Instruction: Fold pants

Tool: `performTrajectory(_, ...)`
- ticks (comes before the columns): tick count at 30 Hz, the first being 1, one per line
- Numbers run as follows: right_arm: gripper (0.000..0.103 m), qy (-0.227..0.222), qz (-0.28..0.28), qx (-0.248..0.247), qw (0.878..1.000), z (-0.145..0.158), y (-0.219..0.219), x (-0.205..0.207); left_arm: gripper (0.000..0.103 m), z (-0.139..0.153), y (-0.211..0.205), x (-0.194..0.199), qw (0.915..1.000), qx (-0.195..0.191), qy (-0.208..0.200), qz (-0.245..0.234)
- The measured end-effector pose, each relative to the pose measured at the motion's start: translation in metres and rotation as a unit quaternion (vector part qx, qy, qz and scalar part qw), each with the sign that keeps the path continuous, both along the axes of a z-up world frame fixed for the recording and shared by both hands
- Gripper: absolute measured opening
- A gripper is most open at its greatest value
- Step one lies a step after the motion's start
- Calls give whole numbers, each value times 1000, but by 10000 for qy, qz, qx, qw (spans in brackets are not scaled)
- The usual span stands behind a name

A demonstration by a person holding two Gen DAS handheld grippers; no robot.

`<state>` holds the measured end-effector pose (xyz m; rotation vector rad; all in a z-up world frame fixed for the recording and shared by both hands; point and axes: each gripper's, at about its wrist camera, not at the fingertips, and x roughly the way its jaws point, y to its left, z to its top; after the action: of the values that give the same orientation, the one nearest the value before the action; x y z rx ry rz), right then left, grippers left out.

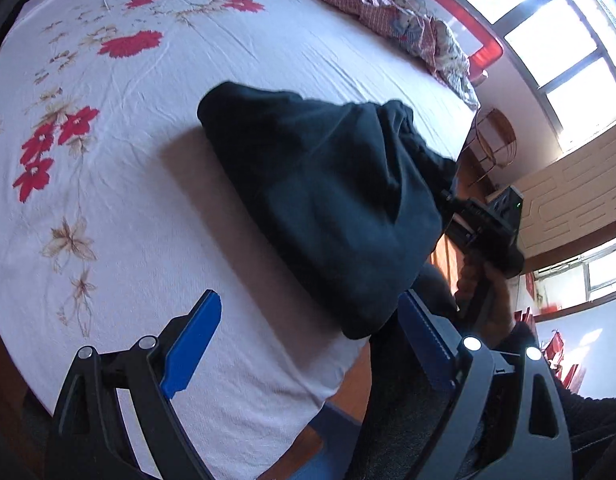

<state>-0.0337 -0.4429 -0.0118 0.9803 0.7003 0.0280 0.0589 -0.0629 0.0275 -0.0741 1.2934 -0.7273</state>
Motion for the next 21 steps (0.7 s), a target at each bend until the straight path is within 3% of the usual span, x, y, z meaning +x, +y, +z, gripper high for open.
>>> performTrajectory(3, 36, 310, -125, -247, 9991, 26, 5, -8, 90, -19, -7, -19, 9999, 126, 91, 14)
performTrajectory(6, 36, 107, -528, -351, 9979, 49, -7, -22, 90, -26, -3, -34, 9994, -68, 116, 305)
performTrajectory(8, 36, -60, -519, -362, 9980, 59, -14, -18, 90, -27, -2, -42, 9986, -203, 103, 470)
performTrajectory(13, 36, 495, -409, -759, 9950, 50, -20, 5, 90, -29, -5, -57, 9984, -267, 28, 493)
performTrajectory(18, 36, 652, -249, -960, 9929, 35, -22, 23, 92, -31, 0, -63, 9983, -283, 65, 499)
performTrajectory(19, 34, 743, -139, -1179, 9901, 36, -17, 28, 92, -33, 0, -63, 9982, -275, 102, 517)
performTrajectory(21, 14, 700, 150, -1570, 9850, 43, -4, 35, 92, -37, 0, -62, 9977, -302, 188, 579)
